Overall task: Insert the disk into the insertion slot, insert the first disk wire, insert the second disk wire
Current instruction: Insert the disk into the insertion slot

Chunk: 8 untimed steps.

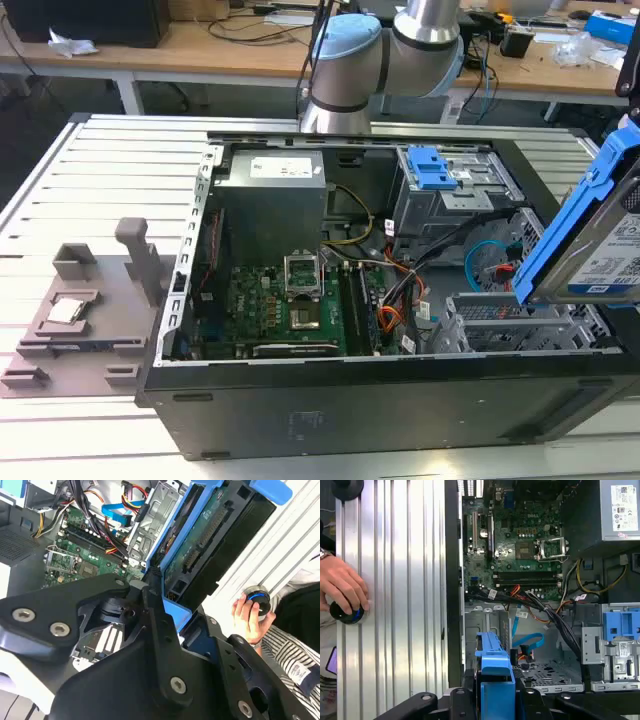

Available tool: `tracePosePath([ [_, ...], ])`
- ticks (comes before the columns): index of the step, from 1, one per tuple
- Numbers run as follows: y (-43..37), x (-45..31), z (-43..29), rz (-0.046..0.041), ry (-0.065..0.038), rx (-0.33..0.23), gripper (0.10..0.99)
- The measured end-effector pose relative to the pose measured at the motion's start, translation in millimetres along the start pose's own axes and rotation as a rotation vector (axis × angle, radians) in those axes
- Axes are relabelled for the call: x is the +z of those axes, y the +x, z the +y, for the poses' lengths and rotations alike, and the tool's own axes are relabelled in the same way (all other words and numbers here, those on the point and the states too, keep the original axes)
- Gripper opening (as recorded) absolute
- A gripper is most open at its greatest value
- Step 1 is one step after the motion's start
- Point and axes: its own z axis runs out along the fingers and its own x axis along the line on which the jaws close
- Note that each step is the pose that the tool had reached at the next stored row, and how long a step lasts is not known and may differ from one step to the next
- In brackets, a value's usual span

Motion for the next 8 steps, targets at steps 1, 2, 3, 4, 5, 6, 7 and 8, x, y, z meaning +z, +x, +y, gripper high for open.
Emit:
tracePosePath([
  [1,0.0,1.8,1.3,-0.0002,0.000,0.000,0.365],
  [2,0.0,2.3,1.8,-0.0001,0.000,0.000,0.365],
  [3,0.0,2.5,1.8,-0.0001,0.000,0.000,0.365],
  [4,0.0,2.8,1.9,-0.0002,0.000,0.000,0.365],
  [5,0.0,3.2,2.0,-0.0002,0.000,0.000,0.365],
  [6,0.0,3.4,2.1,-0.0001,0.000,0.000,0.365],
  [7,0.1,4.4,2.5,-0.0001,0.000,0.000,0.365],
  [8,0.0,6.0,2.6,-0.0001,0.000,0.000,0.365],
])
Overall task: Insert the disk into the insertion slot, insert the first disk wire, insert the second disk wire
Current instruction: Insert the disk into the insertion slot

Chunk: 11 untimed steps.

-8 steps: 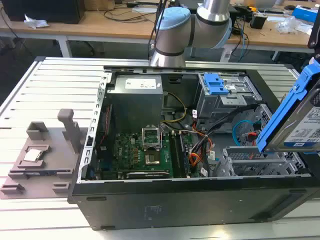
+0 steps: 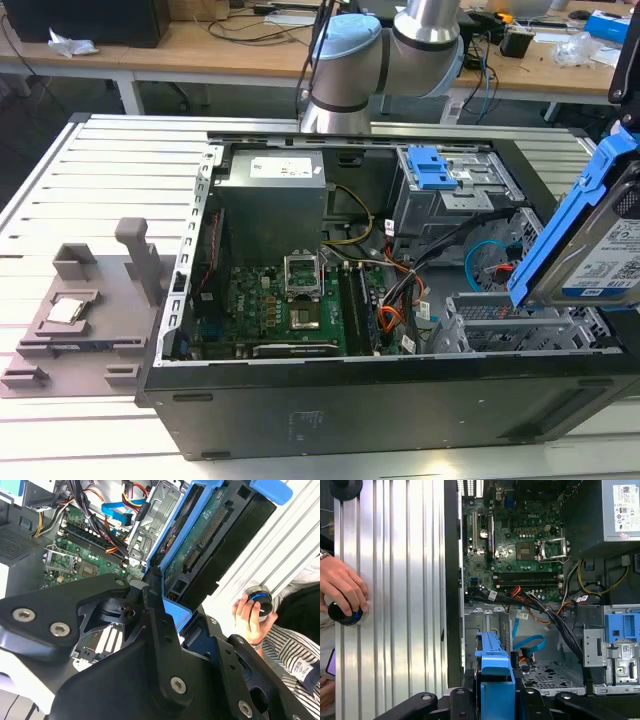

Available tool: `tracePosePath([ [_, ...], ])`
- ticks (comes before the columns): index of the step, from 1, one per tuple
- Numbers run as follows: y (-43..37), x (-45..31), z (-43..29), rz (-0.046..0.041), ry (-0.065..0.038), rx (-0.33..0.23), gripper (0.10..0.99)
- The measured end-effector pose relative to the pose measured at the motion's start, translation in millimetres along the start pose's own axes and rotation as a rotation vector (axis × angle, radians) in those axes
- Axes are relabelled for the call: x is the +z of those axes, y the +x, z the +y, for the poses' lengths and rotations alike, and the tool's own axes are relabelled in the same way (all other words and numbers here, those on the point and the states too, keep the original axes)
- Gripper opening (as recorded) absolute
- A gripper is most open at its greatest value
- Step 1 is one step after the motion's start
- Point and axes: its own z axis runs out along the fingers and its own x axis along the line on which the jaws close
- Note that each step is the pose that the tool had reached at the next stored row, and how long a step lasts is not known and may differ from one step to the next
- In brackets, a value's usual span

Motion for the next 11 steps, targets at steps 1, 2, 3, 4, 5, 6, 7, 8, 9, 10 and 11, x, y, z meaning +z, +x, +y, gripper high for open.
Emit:
tracePosePath([
  [1,0.0,1.1,0.0,-0.0001,0.000,0.000,0.365],
  [2,0.0,2.1,0.0,-0.0001,0.000,0.000,0.365],
  [3,0.0,3.4,0.0,-0.0001,0.000,0.000,0.365],
  [4,0.0,4.1,0.0,0.0000,0.000,0.000,0.365],
  [5,0.0,4.7,0.0,-0.0001,0.000,0.000,0.365],
  [6,0.0,5.6,0.0,0.0000,0.000,0.000,0.365],
  [7,0.0,6.1,-0.1,-0.0001,0.000,0.000,0.365],
  [8,0.0,6.6,-0.1,0.0000,0.000,0.000,0.365],
  [9,0.0,7.7,-0.1,-0.0001,0.000,0.000,0.365],
  [10,0.0,8.8,-0.2,-0.0001,0.000,0.000,0.365],
  [11,0.0,9.9,-0.2,-0.0001,0.000,0.000,0.365],
])
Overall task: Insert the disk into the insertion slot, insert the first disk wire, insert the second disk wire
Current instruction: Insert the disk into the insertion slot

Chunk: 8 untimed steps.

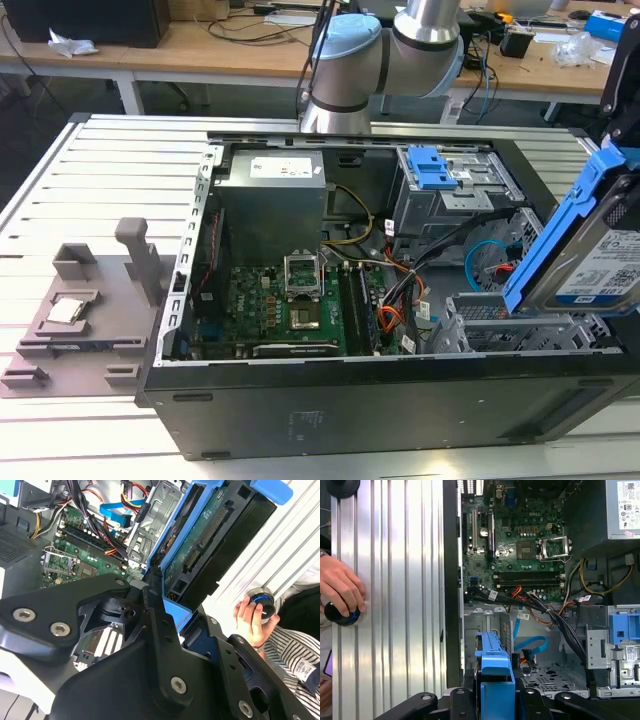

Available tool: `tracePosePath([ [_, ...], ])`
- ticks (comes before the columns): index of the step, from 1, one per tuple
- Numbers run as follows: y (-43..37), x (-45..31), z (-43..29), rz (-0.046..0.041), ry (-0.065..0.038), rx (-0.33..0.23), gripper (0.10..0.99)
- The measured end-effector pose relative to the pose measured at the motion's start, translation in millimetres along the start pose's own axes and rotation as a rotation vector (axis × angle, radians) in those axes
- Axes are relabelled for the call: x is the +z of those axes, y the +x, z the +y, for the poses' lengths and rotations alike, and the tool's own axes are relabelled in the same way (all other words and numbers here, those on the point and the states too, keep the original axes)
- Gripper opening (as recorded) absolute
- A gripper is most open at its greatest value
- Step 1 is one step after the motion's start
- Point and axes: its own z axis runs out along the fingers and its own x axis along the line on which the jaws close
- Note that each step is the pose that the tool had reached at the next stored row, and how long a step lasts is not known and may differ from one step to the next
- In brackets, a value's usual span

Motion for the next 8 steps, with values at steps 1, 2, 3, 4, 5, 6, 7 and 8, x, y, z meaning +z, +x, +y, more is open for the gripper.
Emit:
tracePosePath([
  [1,0.0,1.4,-0.1,0.0000,0.000,0.000,0.365],
  [2,0.0,2.1,-0.1,0.0001,0.000,0.000,0.365],
  [3,0.0,3.1,-0.1,0.0000,0.000,0.000,0.365],
  [4,0.0,4.3,-0.1,0.0001,0.000,0.000,0.365],
  [5,0.0,4.9,-0.2,0.0001,0.000,0.000,0.365],
  [6,0.0,5.5,-0.2,0.0001,0.000,0.000,0.365],
  [7,0.0,6.1,-0.2,0.0000,0.000,0.000,0.365],
  [8,0.0,6.4,-0.2,0.0001,0.000,0.000,0.365],
])
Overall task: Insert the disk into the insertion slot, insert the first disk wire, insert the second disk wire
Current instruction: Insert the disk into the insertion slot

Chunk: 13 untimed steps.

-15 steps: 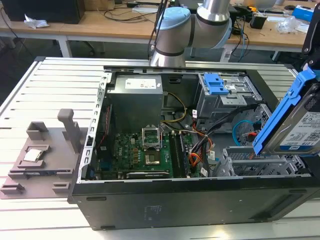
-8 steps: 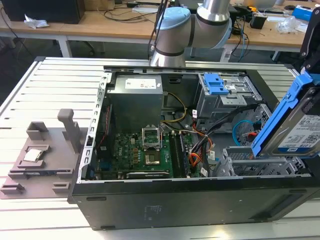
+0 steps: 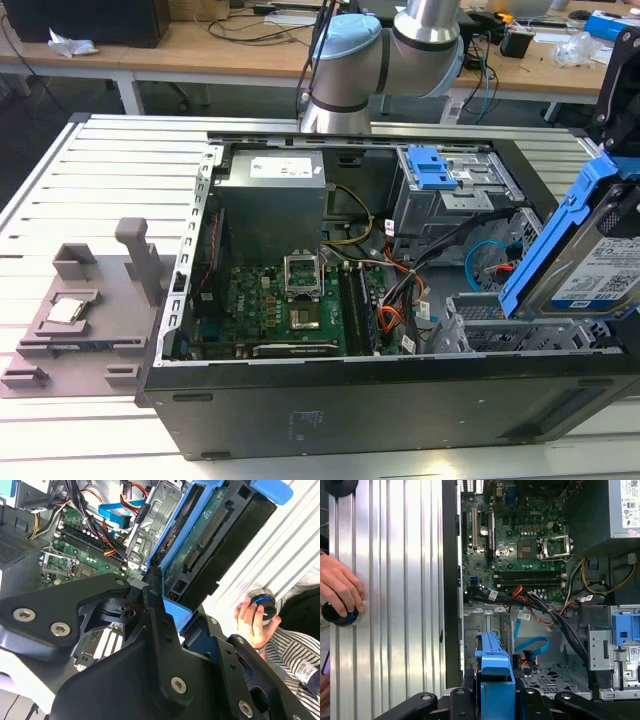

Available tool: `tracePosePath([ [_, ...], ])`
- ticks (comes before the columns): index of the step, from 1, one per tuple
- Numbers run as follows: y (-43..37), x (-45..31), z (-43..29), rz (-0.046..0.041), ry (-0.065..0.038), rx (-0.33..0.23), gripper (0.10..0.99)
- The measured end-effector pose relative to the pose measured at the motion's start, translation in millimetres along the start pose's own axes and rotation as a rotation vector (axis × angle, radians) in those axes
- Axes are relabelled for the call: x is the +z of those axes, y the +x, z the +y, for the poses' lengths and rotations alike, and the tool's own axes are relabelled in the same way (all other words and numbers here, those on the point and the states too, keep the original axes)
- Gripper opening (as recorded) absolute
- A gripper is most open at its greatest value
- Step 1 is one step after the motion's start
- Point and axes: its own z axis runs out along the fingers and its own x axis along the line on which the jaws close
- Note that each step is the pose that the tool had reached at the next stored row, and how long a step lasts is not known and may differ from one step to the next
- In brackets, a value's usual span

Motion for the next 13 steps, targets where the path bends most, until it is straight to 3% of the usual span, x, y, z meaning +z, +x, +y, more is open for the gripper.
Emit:
tracePosePath([
  [13,0.0,6.0,-0.2,0.0000,0.000,0.000,0.365],
])
